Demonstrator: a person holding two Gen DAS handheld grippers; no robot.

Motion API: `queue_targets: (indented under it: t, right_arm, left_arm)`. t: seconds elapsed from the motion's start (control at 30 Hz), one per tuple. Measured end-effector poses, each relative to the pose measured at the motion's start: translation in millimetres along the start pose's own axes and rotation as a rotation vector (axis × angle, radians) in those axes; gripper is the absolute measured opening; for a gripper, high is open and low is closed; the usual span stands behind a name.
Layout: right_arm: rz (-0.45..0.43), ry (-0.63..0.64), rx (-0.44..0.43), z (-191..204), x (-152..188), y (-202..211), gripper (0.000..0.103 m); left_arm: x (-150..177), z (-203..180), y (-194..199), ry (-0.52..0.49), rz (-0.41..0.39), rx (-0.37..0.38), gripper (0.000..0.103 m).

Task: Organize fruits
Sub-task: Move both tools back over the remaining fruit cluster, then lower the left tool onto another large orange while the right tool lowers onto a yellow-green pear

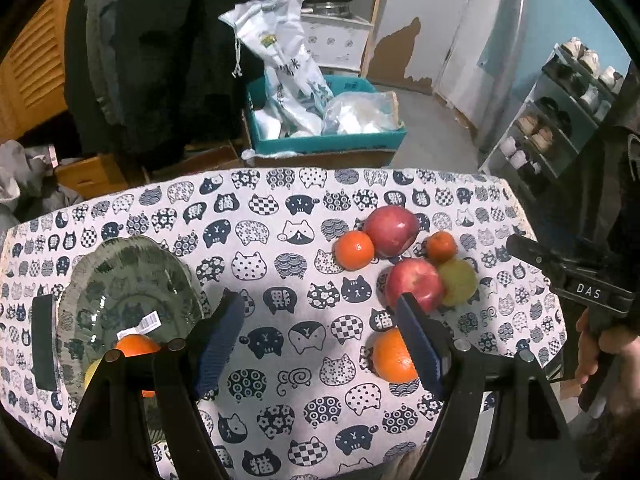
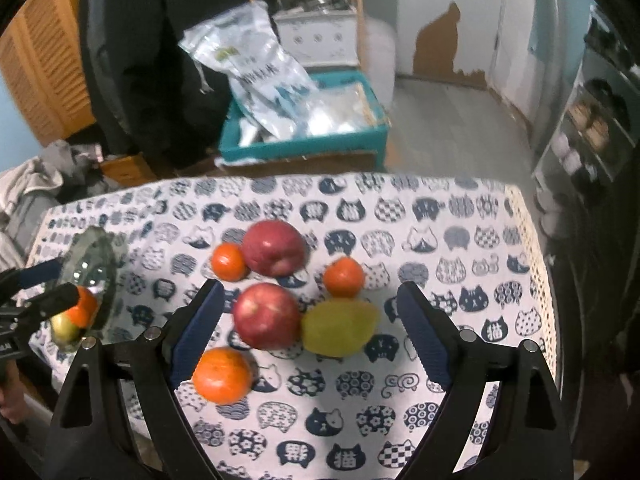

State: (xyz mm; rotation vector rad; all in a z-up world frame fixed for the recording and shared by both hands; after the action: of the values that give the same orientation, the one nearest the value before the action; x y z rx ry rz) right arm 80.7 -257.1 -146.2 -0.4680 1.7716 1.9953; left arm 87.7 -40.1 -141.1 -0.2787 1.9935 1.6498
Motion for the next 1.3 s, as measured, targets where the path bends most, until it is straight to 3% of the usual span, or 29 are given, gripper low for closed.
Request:
queue_targets:
  t: [0.67, 0.97, 1.1, 1.2, 1.3]
  right_arm:
    - [0.203, -0.132, 0.048, -43.5, 19.0, -103.1, 0.088]
    - [0.3, -0.203, -0.018, -44.9, 34.1, -126.4, 0.088]
    - [0.3, -0.22, -0.038, -45.0, 37.5, -127.2, 0.088]
    - [0.293, -0.203, -0.07, -40.9, 37.6, -123.8, 0.077]
    - [0.289, -0.169, -0.059, -37.1, 38.9, -121.4, 0.075]
  left_arm:
    - [2.3, -15.8, -70.4, -0.025, 0.145, 0.012, 0.079]
    - [8.9, -24.0, -78.7, -0.048, 0.175, 0.03, 0.079]
    - [13.9, -26.9, -80.6, -0.049, 0.193, 0.044, 0.079]
    - [17.7, -29.4, -81.8, -0.042, 0.207, 0.068, 0.079]
    - [21.3, -32.3, -83.6, -0.029, 0.223, 0.098, 0.079]
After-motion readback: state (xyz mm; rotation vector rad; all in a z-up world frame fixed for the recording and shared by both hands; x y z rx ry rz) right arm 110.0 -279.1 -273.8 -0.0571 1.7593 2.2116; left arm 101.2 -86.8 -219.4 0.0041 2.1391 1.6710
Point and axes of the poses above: each gripper's, at about its wrist camera, not at the fingertips, and y roughly against the way its jaws point, z to its left, x to its underside, the point moved 2 cm from there along -y, roughly the way its jaws point, and after that the axes turned 3 degrees about -y, right-handed, at the moved point
